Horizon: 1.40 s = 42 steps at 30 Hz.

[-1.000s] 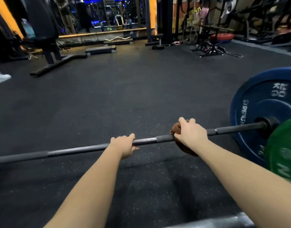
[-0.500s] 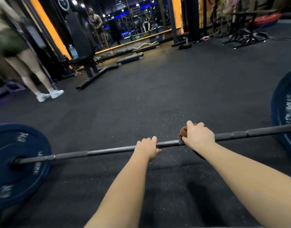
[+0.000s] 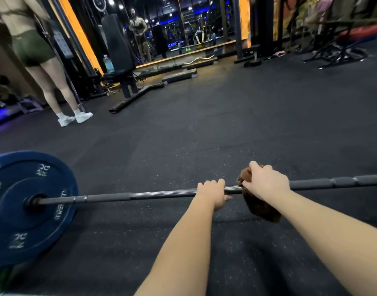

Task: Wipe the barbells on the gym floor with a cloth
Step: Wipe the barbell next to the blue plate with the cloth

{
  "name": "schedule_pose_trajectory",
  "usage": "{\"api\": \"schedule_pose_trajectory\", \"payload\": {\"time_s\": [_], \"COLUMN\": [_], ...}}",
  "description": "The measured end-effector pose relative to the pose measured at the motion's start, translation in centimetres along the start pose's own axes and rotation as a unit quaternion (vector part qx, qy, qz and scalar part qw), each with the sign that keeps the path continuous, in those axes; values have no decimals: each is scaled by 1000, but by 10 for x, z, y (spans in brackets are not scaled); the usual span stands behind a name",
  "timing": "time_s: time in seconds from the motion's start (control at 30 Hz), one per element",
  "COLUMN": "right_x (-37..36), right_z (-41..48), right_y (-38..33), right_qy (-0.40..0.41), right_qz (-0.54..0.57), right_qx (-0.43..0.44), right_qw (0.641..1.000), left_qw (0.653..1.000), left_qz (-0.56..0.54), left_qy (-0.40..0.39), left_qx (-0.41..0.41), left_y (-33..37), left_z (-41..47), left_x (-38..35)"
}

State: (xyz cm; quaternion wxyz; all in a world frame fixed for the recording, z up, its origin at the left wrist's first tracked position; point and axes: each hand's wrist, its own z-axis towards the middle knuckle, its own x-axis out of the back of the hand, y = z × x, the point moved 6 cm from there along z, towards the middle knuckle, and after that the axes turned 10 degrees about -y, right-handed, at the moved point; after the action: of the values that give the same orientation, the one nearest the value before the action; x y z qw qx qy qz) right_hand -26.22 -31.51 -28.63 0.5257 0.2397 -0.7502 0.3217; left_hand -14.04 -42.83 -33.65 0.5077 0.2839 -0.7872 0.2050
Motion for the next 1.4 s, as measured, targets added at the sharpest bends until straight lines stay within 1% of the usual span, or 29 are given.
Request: {"api": "schedule_pose_trajectory", "payload": {"time_s": [0.07, 0.17, 0.33, 0.4, 0.47, 0.53, 0.6, 0.67, 0.73, 0.83, 0.93, 1.03, 1.13, 1.23, 1.4], "right_x": [2, 4, 8, 8, 6, 5, 3, 1, 0, -2, -15, -29, -33, -25, -3], "right_z": [-1, -1, 10, 13, 15, 15, 15, 13, 10, 5, 9, 11, 9, 11, 18], "right_y": [4, -2, -6, -4, -4, -7, -9, -14, -21, -58, -104, -129, -123, -100, -28], "right_qy": [1, 15, -27, -27, -19, -12, -1, 11, 9, -25, -59, -37, -12, -19, -21], "right_qz": [-5, -44, -48, -49, -54, -58, -60, -58, -60, -61, -45, -16, 2, -2, 12], "right_qx": [-15, -22, -27, -31, -35, -43, -49, -49, -42, 8, 51, 55, 57, 56, -29], "right_qw": [1000, 999, 998, 998, 998, 997, 997, 997, 997, 998, 996, 998, 998, 998, 999], "left_qw": [999, 996, 987, 990, 996, 997, 997, 998, 999, 999, 999, 1000, 1000, 1000, 1000], "left_qz": [-12, -24, -92, -72, -26, -10, -12, -36, -39, -17, -16, 4, 7, 0, 2], "left_qy": [-30, -77, -109, -91, -57, -65, -70, -41, -29, -47, -27, 3, 8, 8, 11], "left_qx": [-7, -38, -69, -79, -61, -29, -19, -22, -11, -1, -7, -4, 2, 2, 3], "left_y": [-3, -3, -15, -24, -46, -77, -100, -102, -92, -91, -92, -93, -93, -93, -92], "left_z": [0, -4, -8, -10, -16, -26, -36, -37, -32, -30, -31, -35, -33, -31, -32], "left_x": [1, 9, 10, 21, 28, 18, -2, -13, -15, -9, -9, -13, -14, -14, -15]}}
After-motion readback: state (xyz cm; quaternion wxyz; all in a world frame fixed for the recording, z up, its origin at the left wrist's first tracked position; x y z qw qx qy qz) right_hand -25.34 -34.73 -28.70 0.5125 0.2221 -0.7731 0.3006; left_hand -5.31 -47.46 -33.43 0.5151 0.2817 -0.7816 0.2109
